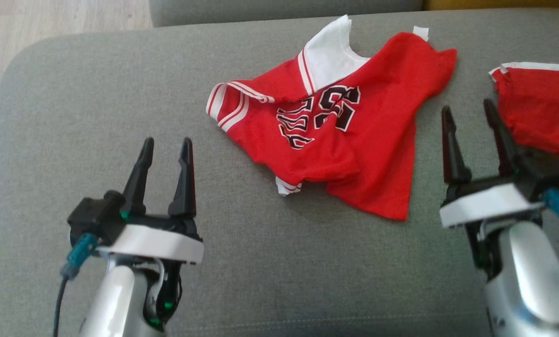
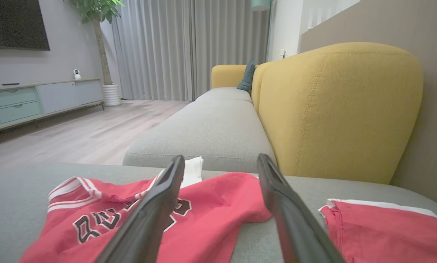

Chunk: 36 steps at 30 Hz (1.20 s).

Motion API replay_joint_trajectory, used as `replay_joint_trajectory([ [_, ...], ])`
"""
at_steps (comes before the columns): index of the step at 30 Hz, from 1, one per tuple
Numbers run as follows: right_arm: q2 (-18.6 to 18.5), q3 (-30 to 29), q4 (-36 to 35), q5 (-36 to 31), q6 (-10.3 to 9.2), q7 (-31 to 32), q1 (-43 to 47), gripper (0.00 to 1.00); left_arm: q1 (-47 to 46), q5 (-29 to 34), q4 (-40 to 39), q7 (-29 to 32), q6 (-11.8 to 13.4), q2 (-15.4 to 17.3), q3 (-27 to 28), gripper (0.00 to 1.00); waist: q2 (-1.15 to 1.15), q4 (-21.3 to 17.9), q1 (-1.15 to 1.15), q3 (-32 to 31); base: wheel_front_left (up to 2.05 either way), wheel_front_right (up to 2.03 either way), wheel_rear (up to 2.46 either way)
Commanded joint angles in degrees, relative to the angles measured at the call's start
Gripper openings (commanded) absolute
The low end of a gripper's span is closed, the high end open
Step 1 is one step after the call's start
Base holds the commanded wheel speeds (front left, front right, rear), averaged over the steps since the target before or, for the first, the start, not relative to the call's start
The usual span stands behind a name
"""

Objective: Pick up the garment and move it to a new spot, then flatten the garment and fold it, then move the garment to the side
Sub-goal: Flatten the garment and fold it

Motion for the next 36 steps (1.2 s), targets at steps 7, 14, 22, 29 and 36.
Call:
replay_joint_trajectory([
  [7,2.7,1.6,-7.9,-2.0,-0.04,0.9,6.6,1.00,0.0,0.6,-2.1,-0.3,-0.3,0.5,1.5,1.00,0.00,0.5,0.00,-0.2,0.00,0.00,0.00],
  [14,2.9,10.8,-7.6,1.7,-0.04,3.3,10.0,1.00,-0.3,0.8,-1.9,-0.3,-0.5,0.5,1.5,1.00,0.00,2.1,0.00,0.5,0.00,0.00,0.00],
  [22,2.9,20.4,-1.9,5.5,-0.04,7.1,9.2,1.00,-0.7,0.7,-1.4,-0.3,-0.6,0.5,0.8,1.00,0.00,4.6,0.00,1.5,0.00,0.00,0.00],
  [29,2.9,23.4,5.8,11.1,-0.04,7.6,4.5,1.00,-1.4,0.3,-0.9,-0.3,-0.4,0.5,-0.1,1.00,0.00,8.4,0.00,2.7,0.00,0.00,0.00],
  [36,2.9,23.5,12.7,15.1,-0.04,6.5,-1.0,1.00,-1.5,-0.1,-0.6,-0.3,-0.2,0.5,-0.6,1.00,0.00,11.9,0.00,3.6,0.00,0.00,0.00],
])
